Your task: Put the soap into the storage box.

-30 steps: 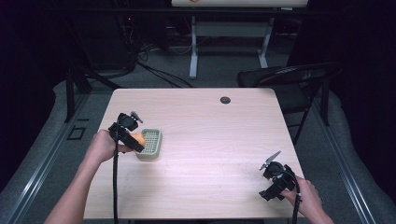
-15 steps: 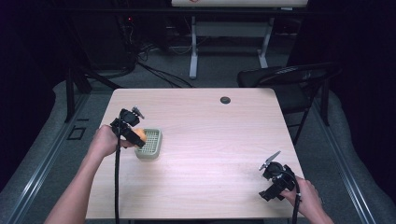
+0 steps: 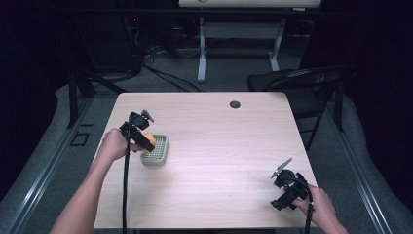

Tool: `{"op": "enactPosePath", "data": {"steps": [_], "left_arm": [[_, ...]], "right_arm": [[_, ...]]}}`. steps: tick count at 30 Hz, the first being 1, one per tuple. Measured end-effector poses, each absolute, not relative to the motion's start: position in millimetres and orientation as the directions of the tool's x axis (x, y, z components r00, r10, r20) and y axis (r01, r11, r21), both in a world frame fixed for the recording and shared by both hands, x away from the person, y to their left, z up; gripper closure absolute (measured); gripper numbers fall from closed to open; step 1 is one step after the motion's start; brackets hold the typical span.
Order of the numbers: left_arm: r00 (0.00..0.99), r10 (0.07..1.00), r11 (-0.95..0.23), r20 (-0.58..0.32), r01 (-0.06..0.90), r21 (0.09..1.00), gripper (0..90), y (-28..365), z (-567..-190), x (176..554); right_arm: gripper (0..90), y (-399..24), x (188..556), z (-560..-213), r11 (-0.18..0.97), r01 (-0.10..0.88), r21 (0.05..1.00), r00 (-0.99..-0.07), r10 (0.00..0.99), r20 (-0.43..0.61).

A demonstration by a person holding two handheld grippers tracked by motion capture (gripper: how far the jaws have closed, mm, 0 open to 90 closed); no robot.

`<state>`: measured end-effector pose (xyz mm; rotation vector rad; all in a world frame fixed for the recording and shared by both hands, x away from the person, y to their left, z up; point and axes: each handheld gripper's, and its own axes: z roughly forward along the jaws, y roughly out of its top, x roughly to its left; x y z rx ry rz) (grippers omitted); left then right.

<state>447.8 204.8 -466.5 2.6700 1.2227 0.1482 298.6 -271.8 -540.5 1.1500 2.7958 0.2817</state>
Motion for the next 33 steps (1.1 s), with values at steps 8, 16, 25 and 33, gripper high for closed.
{"op": "enactPosePath", "data": {"steps": [8, 16, 25, 33], "left_arm": [[0.655, 0.756, -0.64, 0.005, 0.737, 0.217, 27.0, 200, -474, 454], [0.659, 0.752, -0.647, 0.007, 0.737, 0.199, 27.0, 194, -485, 461], [0.657, 0.754, -0.645, 0.001, 0.74, 0.188, 27.0, 191, -497, 466], [0.657, 0.754, -0.648, 0.006, 0.742, 0.171, 27.0, 187, -504, 470]], "right_arm": [[9.2, -272, 299, -541, 0.698, 0.685, 0.207, -0.71, 0.704, -0.023], [9.3, -272, 298, -541, 0.702, 0.683, 0.203, -0.713, 0.701, -0.027], [9.3, -272, 298, -541, 0.703, 0.682, 0.2, -0.714, 0.7, -0.025], [10.0, -270, 297, -542, 0.702, 0.684, 0.202, -0.712, 0.701, -0.026]]}}
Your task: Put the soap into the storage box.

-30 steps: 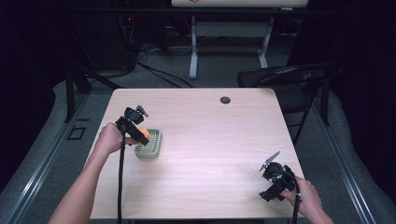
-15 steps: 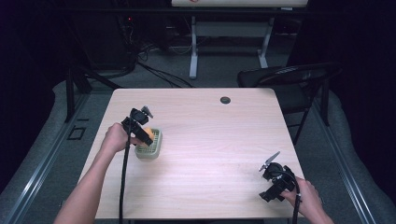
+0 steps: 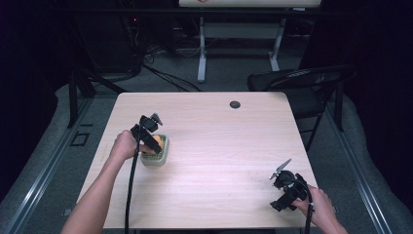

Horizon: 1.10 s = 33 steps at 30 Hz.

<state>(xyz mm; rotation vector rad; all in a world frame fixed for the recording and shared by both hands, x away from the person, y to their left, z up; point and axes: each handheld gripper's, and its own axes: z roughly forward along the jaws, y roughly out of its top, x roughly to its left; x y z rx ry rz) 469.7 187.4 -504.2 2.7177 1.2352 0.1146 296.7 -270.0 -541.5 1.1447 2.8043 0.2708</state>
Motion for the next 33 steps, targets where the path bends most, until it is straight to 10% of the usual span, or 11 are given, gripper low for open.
{"op": "enactPosePath", "data": {"steps": [33], "left_arm": [[0.65, 0.758, -0.652, 0.056, 0.75, 0.11, 26.8, 177, -521, 480]], "right_arm": [[9.8, -267, 295, -542, 0.726, 0.66, 0.192, -0.74, 0.673, -0.005]]}}
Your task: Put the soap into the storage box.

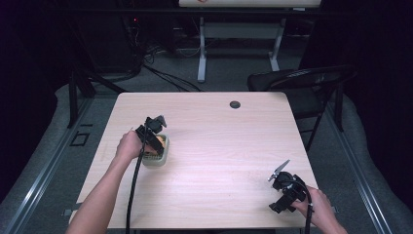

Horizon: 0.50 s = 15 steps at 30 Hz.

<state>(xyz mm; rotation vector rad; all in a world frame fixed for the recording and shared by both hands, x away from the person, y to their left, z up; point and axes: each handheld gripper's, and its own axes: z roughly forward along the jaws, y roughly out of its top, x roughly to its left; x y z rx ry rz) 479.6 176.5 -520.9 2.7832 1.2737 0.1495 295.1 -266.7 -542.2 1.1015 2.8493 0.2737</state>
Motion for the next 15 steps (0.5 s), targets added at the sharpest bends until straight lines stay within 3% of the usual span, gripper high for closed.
{"op": "enactPosePath", "data": {"steps": [15], "left_arm": [[0.642, 0.765, -0.642, 0.049, 0.753, 0.144, 24.6, 181.2, -518.9, 478.5]], "right_arm": [[9.7, -267.0, 294.9, -543.2, 0.73, 0.657, 0.187, -0.743, 0.669, 0.001]]}}
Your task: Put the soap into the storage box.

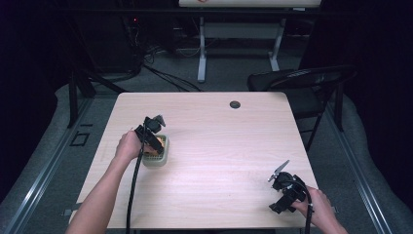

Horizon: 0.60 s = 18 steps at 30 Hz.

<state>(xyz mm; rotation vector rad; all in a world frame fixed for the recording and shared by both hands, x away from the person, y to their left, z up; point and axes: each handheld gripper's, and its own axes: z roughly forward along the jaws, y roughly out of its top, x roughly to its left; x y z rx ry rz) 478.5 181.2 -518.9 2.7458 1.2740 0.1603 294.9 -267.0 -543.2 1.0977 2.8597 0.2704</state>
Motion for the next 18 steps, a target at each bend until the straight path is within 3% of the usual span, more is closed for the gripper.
{"op": "enactPosePath", "data": {"steps": [10, 18], "left_arm": [[0.633, 0.772, -0.63, 0.057, 0.751, 0.199, 15.6, 190, -506, 471], [0.638, 0.77, -0.622, 0.034, 0.737, 0.263, 14.5, 199, -485, 454]], "right_arm": [[9.5, -267, 295, -543, 0.729, 0.658, 0.19, -0.742, 0.67, -0.001], [8.5, -267, 296, -543, 0.713, 0.675, 0.192, -0.727, 0.687, 0.006]]}}
